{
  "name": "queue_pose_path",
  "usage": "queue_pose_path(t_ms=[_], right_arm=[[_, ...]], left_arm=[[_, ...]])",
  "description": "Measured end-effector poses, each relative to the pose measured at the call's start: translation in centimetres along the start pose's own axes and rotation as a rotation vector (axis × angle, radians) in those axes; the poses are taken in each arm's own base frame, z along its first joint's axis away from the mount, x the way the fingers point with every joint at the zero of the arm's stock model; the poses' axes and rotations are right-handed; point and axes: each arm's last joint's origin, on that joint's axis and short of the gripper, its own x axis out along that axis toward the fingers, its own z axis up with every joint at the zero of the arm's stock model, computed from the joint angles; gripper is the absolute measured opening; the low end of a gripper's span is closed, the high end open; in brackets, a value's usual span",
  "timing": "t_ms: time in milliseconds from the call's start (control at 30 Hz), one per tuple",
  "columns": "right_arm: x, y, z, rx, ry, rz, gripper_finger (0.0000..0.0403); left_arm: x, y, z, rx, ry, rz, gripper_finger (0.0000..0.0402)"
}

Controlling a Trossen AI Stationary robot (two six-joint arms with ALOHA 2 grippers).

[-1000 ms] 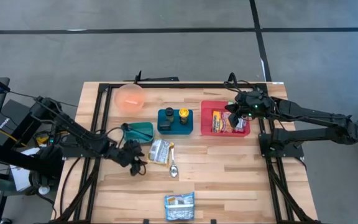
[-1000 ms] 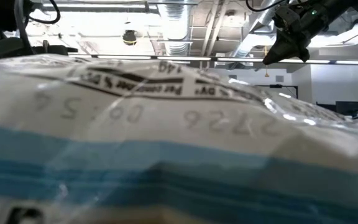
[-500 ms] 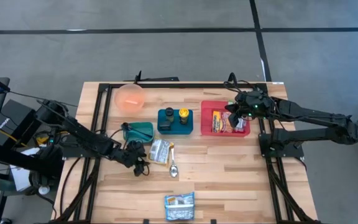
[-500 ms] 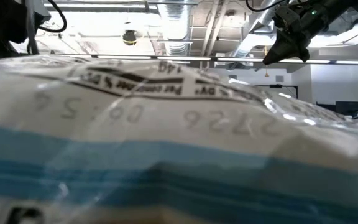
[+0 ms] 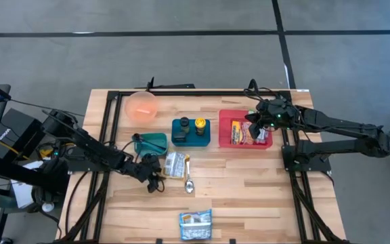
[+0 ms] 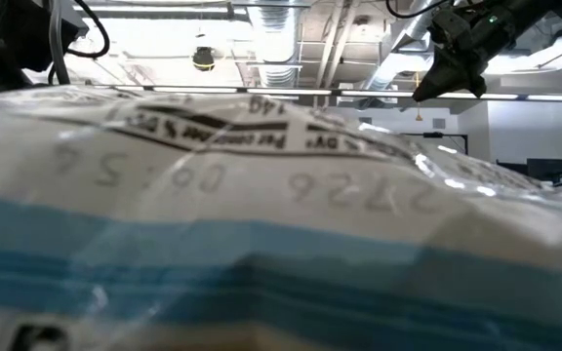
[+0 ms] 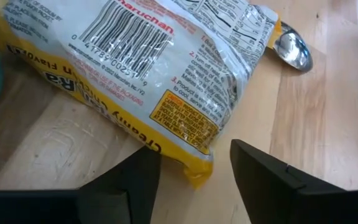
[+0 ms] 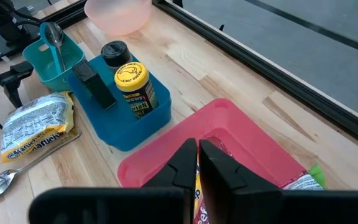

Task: Pick & Place Food Item
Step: Put the yellow noodle pack into the pink bin

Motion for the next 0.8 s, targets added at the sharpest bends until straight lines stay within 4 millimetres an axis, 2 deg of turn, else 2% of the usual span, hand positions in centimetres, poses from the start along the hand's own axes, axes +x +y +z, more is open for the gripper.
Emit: queue_pose_path(t_ms=[533,800], right_arm=[[0.0,0.01,0.0,0.0,0.001,0.003,0.0012],[0.0,0.01,-0.01,-0.001,0.002,0.003,0.0012]], left_arm=[[0.05,0.19,-0.04,0.0,0.01,0.012,0.0057],[0.06,0.17,-0.02,-0.001,0.008,0.009,0.0004]])
